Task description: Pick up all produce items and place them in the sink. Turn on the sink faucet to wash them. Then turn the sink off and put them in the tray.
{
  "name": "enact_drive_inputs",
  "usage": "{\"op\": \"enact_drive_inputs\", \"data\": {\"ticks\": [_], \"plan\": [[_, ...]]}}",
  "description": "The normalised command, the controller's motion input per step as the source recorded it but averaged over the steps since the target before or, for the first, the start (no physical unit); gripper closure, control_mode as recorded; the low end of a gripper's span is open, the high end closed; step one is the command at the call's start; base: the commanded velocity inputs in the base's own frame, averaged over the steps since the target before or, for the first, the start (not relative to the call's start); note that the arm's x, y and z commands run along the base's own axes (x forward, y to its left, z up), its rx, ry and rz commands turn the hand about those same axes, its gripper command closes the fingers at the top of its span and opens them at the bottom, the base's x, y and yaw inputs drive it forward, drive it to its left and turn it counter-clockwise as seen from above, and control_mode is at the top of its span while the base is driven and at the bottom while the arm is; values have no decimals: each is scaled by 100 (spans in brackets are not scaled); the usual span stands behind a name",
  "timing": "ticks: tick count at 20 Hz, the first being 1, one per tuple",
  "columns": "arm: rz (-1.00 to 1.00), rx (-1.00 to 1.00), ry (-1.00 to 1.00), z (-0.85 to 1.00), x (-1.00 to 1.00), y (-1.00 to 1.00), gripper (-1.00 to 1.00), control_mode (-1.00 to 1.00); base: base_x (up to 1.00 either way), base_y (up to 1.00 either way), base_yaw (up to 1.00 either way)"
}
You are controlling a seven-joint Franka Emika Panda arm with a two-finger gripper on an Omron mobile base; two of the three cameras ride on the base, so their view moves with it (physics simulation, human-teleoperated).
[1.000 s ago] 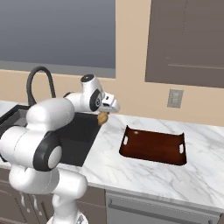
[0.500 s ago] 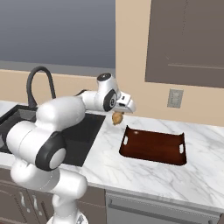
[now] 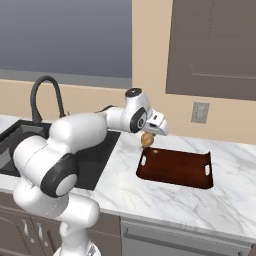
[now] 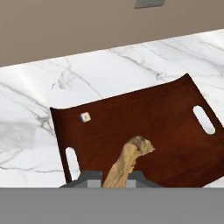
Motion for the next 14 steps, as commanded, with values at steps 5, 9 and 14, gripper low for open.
{"op": "enact_drive_inputs", "data": {"ticks": [5, 9, 14], "plan": [[-8, 0, -2, -38, -21, -33, 100, -100, 0, 0, 0], [-8, 0, -1, -39, -9, -25, 100, -100, 0, 0, 0], [-8, 0, 0, -28, 0, -22, 100, -100, 0, 0, 0]]}}
